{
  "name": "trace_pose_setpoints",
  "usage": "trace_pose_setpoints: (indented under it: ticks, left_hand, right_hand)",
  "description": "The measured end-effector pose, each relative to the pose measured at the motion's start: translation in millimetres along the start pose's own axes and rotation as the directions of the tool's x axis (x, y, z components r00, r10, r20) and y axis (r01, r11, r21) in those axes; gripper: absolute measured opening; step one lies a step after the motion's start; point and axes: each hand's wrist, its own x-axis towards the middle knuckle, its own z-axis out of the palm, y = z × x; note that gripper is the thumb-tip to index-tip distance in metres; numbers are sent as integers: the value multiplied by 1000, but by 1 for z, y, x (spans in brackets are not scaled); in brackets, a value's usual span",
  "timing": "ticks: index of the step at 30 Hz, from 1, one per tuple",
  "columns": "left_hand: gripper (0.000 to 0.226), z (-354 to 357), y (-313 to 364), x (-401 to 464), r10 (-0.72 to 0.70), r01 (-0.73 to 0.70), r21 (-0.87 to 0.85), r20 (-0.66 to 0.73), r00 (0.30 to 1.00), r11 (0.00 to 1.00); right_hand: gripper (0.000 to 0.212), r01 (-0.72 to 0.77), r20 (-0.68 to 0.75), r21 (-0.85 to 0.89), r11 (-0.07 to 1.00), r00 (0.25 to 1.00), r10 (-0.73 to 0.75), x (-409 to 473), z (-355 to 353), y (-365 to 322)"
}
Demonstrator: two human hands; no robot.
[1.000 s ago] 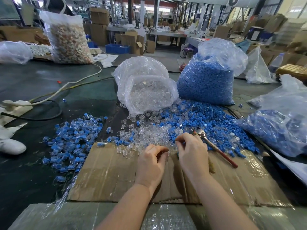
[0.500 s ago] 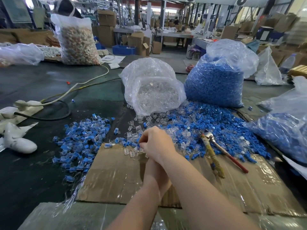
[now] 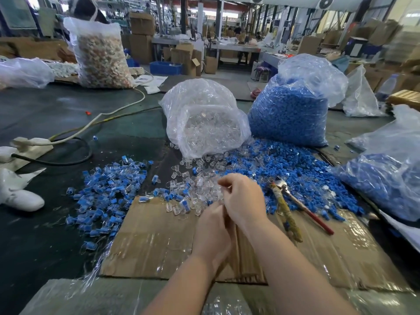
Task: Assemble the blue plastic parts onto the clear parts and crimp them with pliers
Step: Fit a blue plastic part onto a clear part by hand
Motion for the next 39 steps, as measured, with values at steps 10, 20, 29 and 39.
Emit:
trace_pose_setpoints:
  ticks: [10,20,29,39]
  left_hand:
    - [13,-3,8,-4,64,-64,-37,-17,998,997]
    - [15,-2,10,-2,72,-72,-8,-9,997,997]
    - [17,-2,9,-2,88,-88,14,-12,996,996]
    - [16,-3,10,-2,93,-92,17,-29,995,996]
  right_hand:
    - [20,-412,-140,-465,784,908,395,-17,-35,84]
    - [28,-309,-209,-507,804,950,233,-32,-38,100]
    - [32,-323,-221,-583,746,946,238,-47,-48,99]
    - [24,3,-32,-336,942,999,-15,-36,-24,84]
